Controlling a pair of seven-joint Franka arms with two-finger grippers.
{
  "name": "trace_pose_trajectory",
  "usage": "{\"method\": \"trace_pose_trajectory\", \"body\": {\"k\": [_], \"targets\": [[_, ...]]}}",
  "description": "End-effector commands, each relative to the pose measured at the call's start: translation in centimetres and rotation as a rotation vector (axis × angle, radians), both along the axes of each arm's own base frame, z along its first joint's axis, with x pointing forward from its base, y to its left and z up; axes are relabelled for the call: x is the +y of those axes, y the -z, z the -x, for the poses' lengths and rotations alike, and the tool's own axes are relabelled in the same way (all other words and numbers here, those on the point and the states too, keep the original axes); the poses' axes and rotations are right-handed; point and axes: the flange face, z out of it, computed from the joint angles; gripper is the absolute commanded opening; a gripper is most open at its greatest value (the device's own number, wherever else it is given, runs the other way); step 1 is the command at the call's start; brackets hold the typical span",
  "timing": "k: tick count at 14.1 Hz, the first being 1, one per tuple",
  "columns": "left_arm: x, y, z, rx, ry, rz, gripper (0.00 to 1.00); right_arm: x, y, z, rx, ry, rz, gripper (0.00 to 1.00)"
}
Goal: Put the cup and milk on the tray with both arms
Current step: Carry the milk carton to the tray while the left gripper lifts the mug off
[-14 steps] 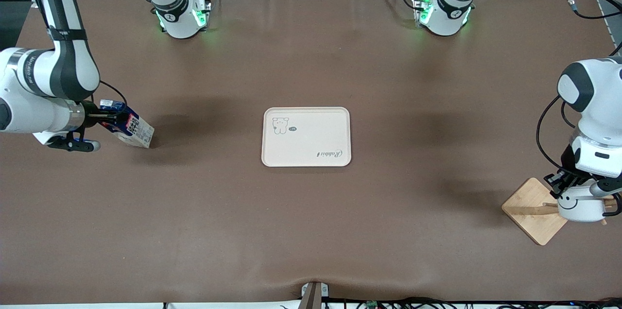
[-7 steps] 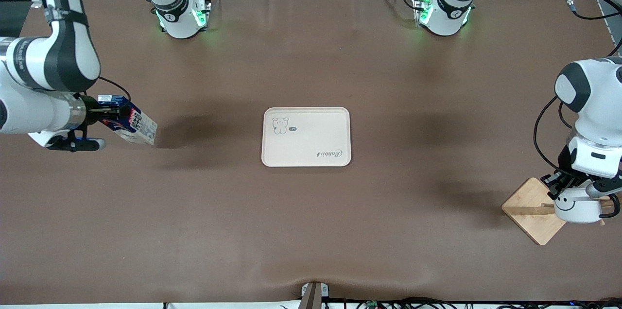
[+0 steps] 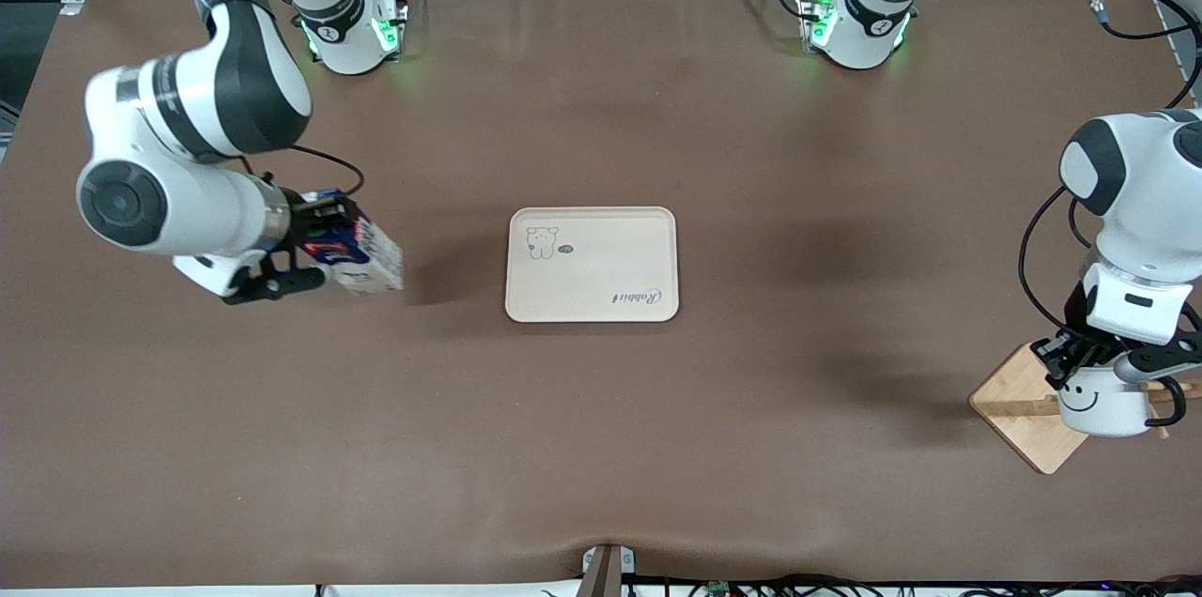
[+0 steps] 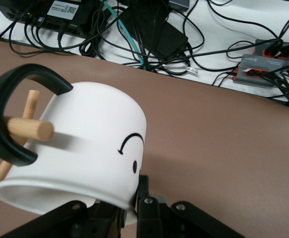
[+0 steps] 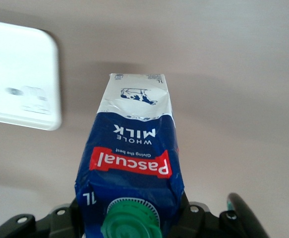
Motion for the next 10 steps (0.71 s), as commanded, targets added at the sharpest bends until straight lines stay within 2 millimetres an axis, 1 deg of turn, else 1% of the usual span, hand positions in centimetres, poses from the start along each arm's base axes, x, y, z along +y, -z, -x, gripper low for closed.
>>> {"method": "trace_pose_trajectory", "body": {"k": [1,2,3,4,5,6,7,8,9,10], "targets": [[-1.9,-0.3,0.0,0.007,0.062,-0.027,0.0,5.7,2.2,-2.0,0.047,0.125,0.037,0.16],[-2.0,-0.4,0.3,0.023,0.061,-0.027,0.0,8.9,2.4,-1.5,0.044,0.133,0.059,0.16],[-1.9,-1.0,0.5,0.033,0.059,-0.03,0.0,10.5,2.7,-1.4,0.044,0.139,0.067,0.16],[-2.4,-1.3,0.6,0.045,0.061,-0.029,0.0,11.7,3.2,-1.3,0.061,0.154,0.046,0.16],[-3.0,-1.7,0.8,0.058,0.069,-0.031,0.0,13.4,3.5,-1.0,0.081,0.18,0.017,0.16],[-3.5,-1.9,1.0,0.074,0.067,-0.03,0.0,16.1,3.9,-0.3,0.083,0.198,0.026,0.16],[-3.4,-2.0,1.2,0.097,0.065,-0.033,0.0,18.2,4.2,-0.1,0.074,0.209,0.04,0.16],[-3.4,-2.4,1.5,0.111,0.063,-0.034,0.0,19.9,4.5,0.2,0.068,0.202,0.048,0.16],[-4.0,-2.9,1.6,0.116,0.067,-0.033,0.0,20.6,5.1,0.5,0.072,0.194,0.055,0.16],[-4.5,-3.3,1.6,0.126,0.072,-0.032,0.0,20.8,5.5,0.7,0.075,0.19,0.058,0.16]]}}
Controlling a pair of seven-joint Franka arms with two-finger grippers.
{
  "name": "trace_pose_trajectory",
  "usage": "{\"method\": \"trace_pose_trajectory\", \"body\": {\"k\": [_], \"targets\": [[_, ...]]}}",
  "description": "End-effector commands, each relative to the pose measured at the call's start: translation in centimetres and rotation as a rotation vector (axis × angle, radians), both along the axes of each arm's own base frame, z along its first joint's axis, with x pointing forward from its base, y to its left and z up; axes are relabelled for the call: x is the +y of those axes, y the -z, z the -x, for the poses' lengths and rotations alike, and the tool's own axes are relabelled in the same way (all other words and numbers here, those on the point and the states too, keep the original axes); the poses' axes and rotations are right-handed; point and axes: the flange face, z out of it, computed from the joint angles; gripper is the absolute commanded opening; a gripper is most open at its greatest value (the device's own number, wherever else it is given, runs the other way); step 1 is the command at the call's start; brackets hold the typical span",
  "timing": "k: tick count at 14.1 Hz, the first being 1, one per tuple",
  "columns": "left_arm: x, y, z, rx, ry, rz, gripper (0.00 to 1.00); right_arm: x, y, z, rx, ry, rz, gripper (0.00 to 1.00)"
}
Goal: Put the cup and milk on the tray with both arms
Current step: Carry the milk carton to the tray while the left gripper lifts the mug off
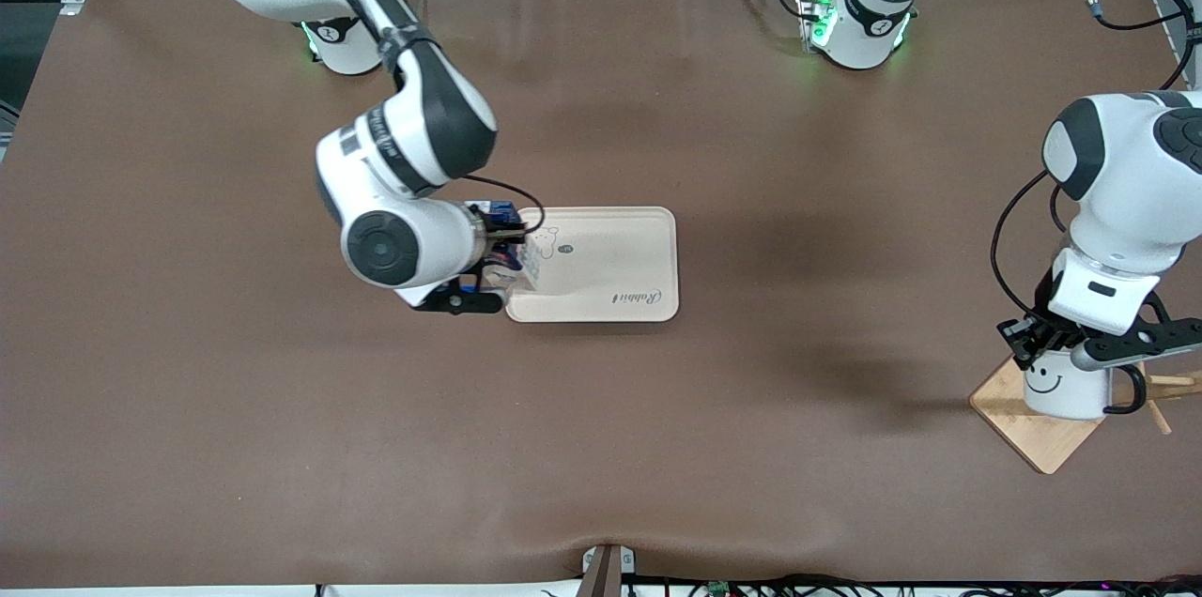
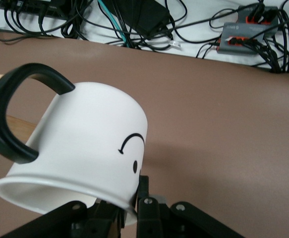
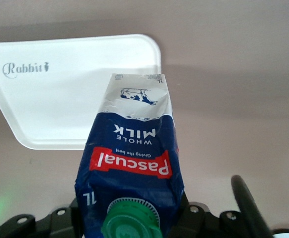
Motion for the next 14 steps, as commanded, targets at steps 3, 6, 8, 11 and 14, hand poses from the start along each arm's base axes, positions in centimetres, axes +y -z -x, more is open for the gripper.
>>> {"method": "trace_pose_trajectory", "body": {"k": [3,6,8,11,14], "targets": [[-3.5,-2.9,0.5,0.059,0.041,-0.008,0.0,2.0,2.3,-0.5,-0.001,0.011,-0.002,0.17],[-8.9,-2.5,1.2,0.139,0.057,0.015,0.0,3.8,3.5,0.5,-0.002,-0.019,0.008,0.18],[-13.4,-1.1,2.0,0.176,0.053,0.034,0.0,4.3,4.1,1.0,-0.008,-0.038,0.033,0.18],[-20.2,1.4,2.7,0.233,0.043,0.063,0.0,4.4,4.4,1.2,-0.014,-0.046,0.058,0.74],[-28.6,4.4,3.7,0.29,-0.025,0.081,0.0,4.4,4.4,1.2,-0.012,-0.014,0.072,1.0]]}}
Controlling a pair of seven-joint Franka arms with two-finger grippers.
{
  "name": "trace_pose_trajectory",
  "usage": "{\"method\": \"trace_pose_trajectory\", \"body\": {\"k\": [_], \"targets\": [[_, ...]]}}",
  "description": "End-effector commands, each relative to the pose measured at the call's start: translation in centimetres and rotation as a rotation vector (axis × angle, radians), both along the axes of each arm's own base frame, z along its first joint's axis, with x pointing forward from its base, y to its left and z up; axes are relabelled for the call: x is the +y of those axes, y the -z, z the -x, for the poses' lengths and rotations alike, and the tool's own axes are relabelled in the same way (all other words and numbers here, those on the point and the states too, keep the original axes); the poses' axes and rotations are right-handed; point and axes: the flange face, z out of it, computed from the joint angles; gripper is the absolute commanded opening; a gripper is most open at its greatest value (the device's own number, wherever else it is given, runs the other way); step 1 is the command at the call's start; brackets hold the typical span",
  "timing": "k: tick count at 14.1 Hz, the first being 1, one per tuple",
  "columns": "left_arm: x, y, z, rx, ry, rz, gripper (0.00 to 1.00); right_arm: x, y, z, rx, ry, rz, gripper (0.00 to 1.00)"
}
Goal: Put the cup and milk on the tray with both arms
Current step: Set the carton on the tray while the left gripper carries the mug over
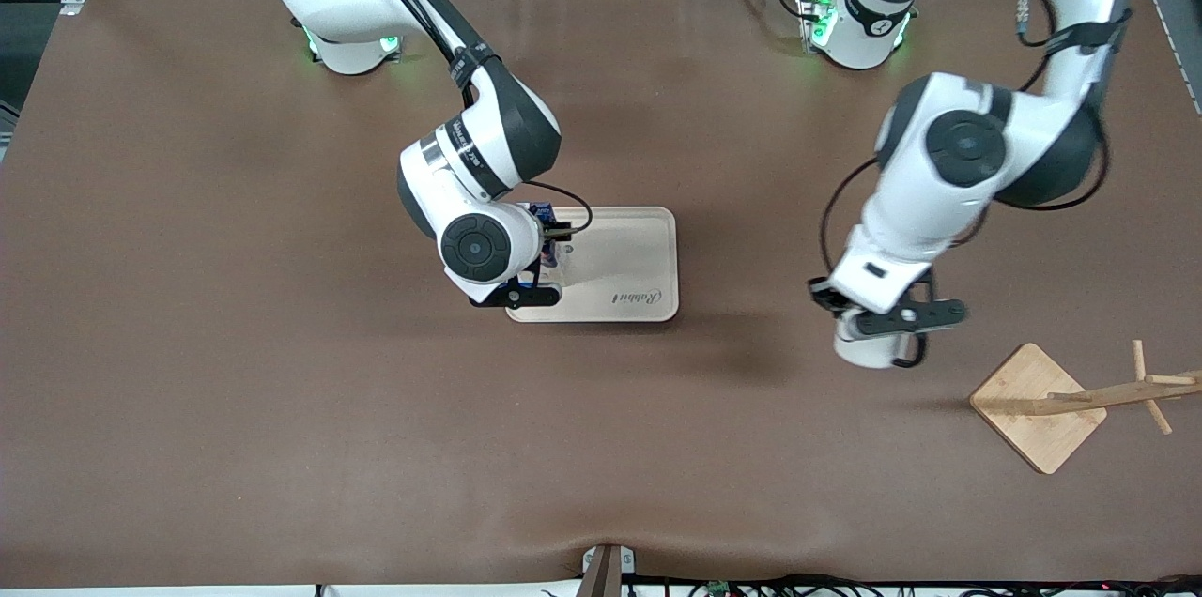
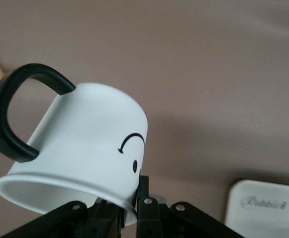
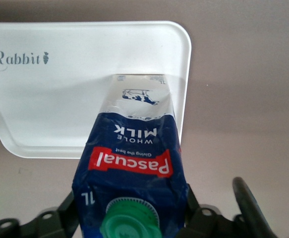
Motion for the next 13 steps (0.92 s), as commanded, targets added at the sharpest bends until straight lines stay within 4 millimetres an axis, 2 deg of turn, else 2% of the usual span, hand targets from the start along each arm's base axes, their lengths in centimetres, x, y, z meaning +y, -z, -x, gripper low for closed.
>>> {"method": "trace_pose_trajectory", "body": {"k": [1,3,4,6,10,12,13], "targets": [[-6.6,2.2,-0.2,0.04,-0.07,0.013,0.0,0.0,-0.4,-0.4,-0.015,0.024,0.026,1.0],[-9.9,3.7,0.8,0.072,-0.072,0.036,0.0,-0.5,-1.2,-1.1,-0.025,0.035,0.013,1.0],[-10.9,4.5,1.2,0.101,-0.077,0.059,0.0,-0.6,-1.7,-1.1,-0.029,0.034,0.01,1.0],[-12.0,5.1,2.0,0.142,-0.09,0.097,0.0,-1.2,-2.3,-1.4,-0.03,0.044,0.009,1.0],[-14.1,7.7,3.5,0.278,-0.14,0.178,0.0,-2.4,-4.1,-2.3,-0.046,0.064,-0.014,1.0],[-16.7,8.2,4.7,0.315,-0.132,0.215,0.0,-3.7,-9.2,-2.6,-0.106,0.082,-0.056,1.0],[-17.2,8.7,4.9,0.333,-0.139,0.231,0.0,-4.2,-10.2,-2.7,-0.116,0.084,-0.06,1.0]]}}
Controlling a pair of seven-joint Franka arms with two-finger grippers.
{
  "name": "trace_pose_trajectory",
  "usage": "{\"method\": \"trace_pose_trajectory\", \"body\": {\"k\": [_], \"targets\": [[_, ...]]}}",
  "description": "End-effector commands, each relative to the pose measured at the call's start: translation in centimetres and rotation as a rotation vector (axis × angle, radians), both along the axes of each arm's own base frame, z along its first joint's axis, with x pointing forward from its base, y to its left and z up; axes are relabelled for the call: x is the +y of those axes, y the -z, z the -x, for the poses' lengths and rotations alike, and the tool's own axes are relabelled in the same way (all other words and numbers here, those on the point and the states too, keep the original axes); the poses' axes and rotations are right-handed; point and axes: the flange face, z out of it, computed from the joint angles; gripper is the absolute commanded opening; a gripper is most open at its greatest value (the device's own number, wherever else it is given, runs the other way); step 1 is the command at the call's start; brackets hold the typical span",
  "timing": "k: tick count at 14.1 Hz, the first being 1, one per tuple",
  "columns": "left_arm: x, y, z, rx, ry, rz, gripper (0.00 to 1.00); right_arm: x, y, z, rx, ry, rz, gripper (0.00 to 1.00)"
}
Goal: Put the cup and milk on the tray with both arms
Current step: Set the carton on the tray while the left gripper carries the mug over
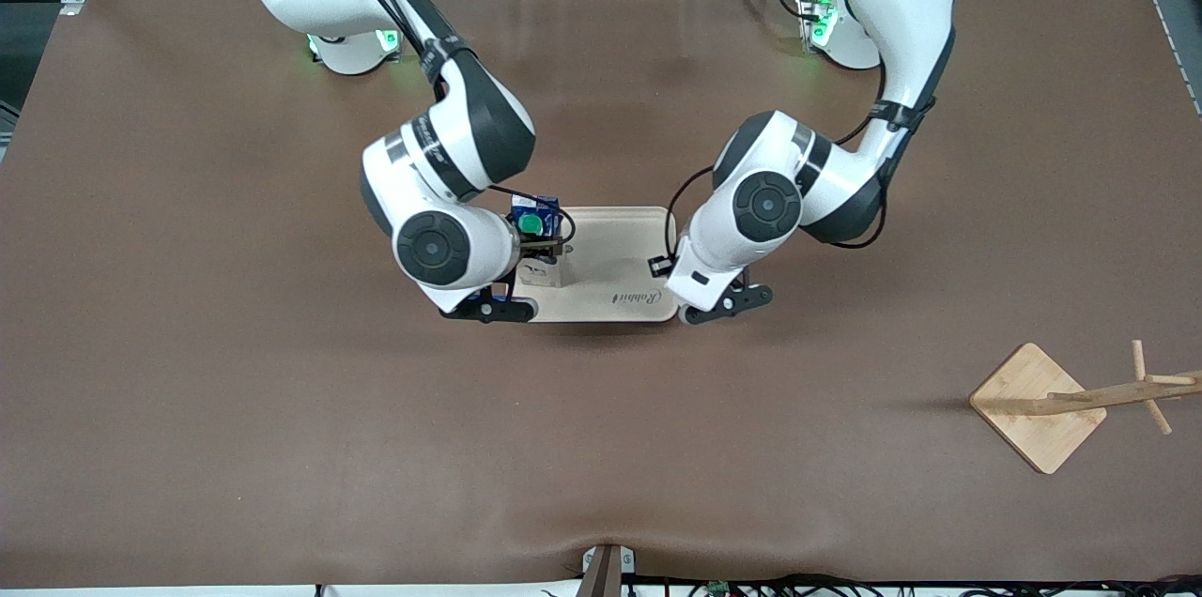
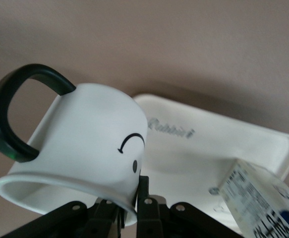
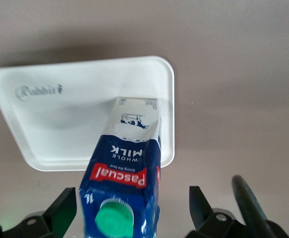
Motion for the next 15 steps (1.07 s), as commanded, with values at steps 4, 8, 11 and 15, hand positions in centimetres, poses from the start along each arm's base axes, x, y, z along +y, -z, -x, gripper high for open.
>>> {"method": "trace_pose_trajectory", "body": {"k": [4,8,11,15], "targets": [[-5.6,3.7,2.0,0.161,-0.106,0.078,0.0,-8.5,-10.4,-1.8,-0.006,0.084,-0.014,1.0],[-7.2,8.4,3.5,0.281,-0.222,0.059,0.0,-17.7,-16.8,-2.2,-0.023,0.194,0.002,1.0],[-7.0,10.0,3.5,0.308,-0.261,0.044,0.0,-22.1,-20.8,-1.3,-0.1,0.236,0.091,1.0],[-6.3,9.9,2.7,0.299,-0.278,0.047,0.99,-26.8,-23.7,0.5,-0.142,0.096,0.133,1.0]]}}
